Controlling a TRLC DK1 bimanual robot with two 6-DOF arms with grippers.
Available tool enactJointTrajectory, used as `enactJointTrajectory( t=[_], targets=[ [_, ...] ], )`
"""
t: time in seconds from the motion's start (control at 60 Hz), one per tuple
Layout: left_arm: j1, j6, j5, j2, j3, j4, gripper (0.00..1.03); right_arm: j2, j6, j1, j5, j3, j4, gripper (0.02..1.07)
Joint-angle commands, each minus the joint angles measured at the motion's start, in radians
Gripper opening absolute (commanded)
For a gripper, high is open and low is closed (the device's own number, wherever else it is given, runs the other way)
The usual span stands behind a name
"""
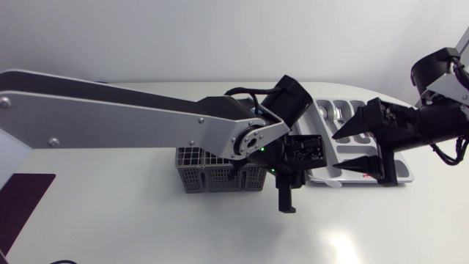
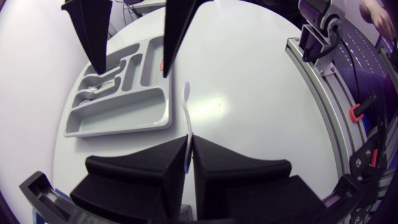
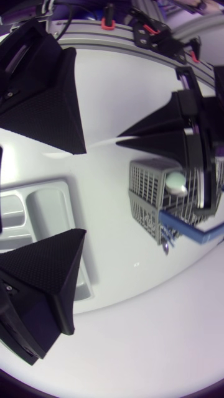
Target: Unload the cutlery basket into the drawer organizer.
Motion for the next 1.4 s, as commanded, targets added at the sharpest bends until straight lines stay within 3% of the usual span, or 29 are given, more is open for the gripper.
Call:
enactJointTrajectory(
  t=[0.0, 0.3, 0.517, 0.733, 0.983, 1.083, 1.167, 1.3, 1.383],
  targets=[
    [0.022, -0.063, 0.004, -0.031, -0.03, 0.039, 0.14, 0.074, 0.181, -0.04, -0.021, 0.09, 0.0, 1.0],
    [0.046, -0.259, -0.059, -0.096, -0.139, 0.333, 0.15, 0.114, 0.503, -0.161, -0.172, 0.179, -0.046, 0.99],
    [0.007, -0.396, -0.135, -0.1, -0.185, 0.537, 0.18, 0.18, 0.735, -0.195, -0.291, 0.28, -0.095, 0.94],
    [-0.011, -0.506, -0.233, -0.088, -0.176, 0.645, 0.2, 0.341, 0.848, -0.257, -0.423, 0.452, -0.267, 0.93],
    [-0.019, -0.491, -0.217, -0.071, -0.171, 0.611, 0.2, 0.373, 0.698, -0.262, -0.431, 0.433, -0.33, 0.93],
    [-0.022, -0.446, -0.203, -0.082, -0.167, 0.546, 0.2, 0.332, 0.545, -0.248, -0.414, 0.36, -0.333, 0.93],
    [-0.039, -0.338, -0.204, -0.099, -0.165, 0.431, 0.21, 0.292, 0.483, -0.225, -0.34, 0.292, -0.284, 0.93],
    [-0.017, -0.275, -0.207, -0.156, -0.193, 0.347, 0.27, 0.254, 0.368, -0.198, -0.273, 0.206, -0.236, 0.93],
    [-0.007, -0.238, -0.207, -0.194, -0.234, 0.333, 0.33, 0.22, 0.273, -0.155, -0.162, 0.133, -0.159, 0.93]
  ],
)
